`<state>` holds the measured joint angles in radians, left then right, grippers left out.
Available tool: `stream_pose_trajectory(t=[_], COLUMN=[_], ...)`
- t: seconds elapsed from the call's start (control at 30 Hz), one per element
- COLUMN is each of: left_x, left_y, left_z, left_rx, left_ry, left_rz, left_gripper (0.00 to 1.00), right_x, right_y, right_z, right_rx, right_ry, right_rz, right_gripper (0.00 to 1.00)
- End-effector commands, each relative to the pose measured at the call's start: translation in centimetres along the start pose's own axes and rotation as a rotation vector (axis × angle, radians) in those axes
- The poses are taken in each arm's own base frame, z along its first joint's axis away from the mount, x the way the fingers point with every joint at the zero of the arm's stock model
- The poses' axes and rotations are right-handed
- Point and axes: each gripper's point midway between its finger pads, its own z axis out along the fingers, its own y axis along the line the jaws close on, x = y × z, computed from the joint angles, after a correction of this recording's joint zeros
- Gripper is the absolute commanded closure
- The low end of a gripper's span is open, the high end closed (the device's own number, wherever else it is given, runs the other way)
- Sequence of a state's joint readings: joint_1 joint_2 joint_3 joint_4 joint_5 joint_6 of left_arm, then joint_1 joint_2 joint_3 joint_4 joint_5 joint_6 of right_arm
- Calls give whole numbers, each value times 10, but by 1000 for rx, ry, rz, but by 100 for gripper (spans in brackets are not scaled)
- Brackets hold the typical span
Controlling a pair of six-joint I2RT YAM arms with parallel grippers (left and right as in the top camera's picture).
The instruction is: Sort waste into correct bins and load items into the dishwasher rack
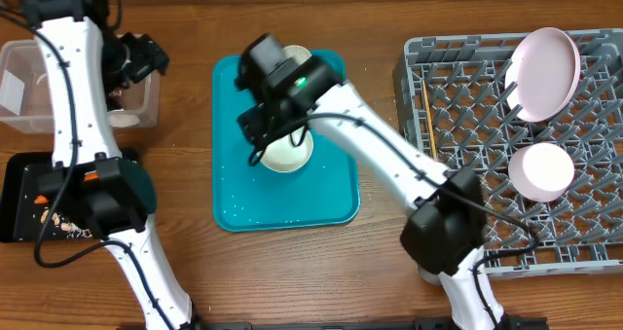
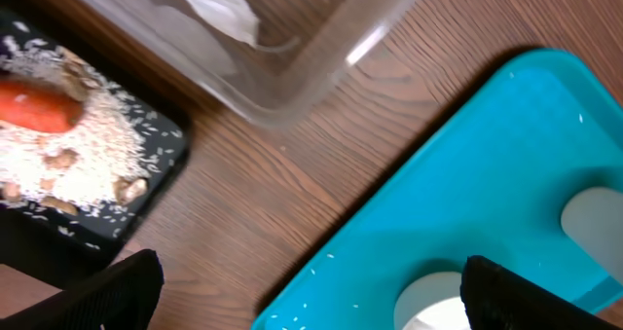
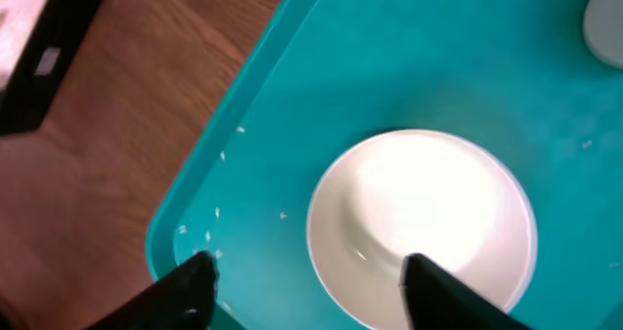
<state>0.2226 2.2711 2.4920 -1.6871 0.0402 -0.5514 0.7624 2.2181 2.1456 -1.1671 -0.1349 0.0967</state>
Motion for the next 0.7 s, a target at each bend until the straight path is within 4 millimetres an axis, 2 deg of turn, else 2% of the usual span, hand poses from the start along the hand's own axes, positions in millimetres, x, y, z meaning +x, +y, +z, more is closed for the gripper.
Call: stream_pose_trajectory(t=[0.0,0.13,0.4,0.67], left_x=[-6,-8,-8,-7], left_y=[10,13,13,12], left_z=[-12,-12,-12,-11], left_rx=[0,-2,-5,-5], left_ry=[-34,-34,-36,-34], left_rz=[9,42,41,44], left_gripper=[0,0,0,0], right_x=[7,12,28,42], right_y=[-19,-19,-22,0], right_z=[29,51,80,95], right_rx=[132,147,154,107], right_ry=[28,52,117,152], right_rz=[63,97,124,95], right_gripper=[43,50,51,51])
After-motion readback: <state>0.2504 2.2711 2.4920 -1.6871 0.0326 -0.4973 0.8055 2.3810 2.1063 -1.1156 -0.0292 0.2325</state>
